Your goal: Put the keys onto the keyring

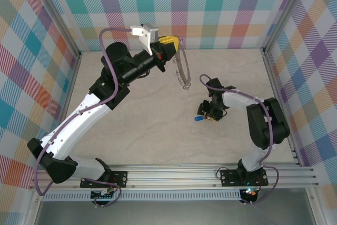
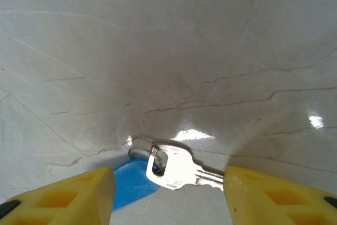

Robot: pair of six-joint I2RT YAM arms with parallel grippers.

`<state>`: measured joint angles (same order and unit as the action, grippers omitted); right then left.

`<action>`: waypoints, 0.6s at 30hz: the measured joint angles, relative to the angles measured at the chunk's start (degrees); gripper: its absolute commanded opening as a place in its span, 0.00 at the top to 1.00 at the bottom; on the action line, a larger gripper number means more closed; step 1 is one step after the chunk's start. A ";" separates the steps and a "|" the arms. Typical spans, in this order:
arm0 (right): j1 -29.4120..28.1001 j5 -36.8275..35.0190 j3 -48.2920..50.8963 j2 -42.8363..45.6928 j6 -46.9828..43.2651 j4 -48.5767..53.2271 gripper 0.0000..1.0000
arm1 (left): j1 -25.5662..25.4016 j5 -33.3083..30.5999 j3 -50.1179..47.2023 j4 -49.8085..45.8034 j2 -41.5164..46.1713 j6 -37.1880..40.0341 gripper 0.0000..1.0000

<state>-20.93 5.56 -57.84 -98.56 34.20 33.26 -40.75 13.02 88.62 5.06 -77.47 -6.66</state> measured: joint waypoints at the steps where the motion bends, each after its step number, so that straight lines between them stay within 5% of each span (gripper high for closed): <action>1: 0.15 0.72 0.00 0.00 -0.04 -0.26 0.46 | 0.00 -0.02 0.00 0.02 0.00 0.00 1.00; 8: 0.24 6.82 3.21 1.36 1.31 -4.63 0.55 | 0.00 -0.02 -0.11 0.07 0.15 0.02 1.00; 18: -1.62 9.90 6.49 6.95 3.93 -4.02 0.54 | 0.00 -0.04 -0.55 0.02 0.83 0.02 1.00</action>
<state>-22.55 15.46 -51.35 -91.61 38.13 29.23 -40.75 12.97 88.07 5.08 -76.64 -6.63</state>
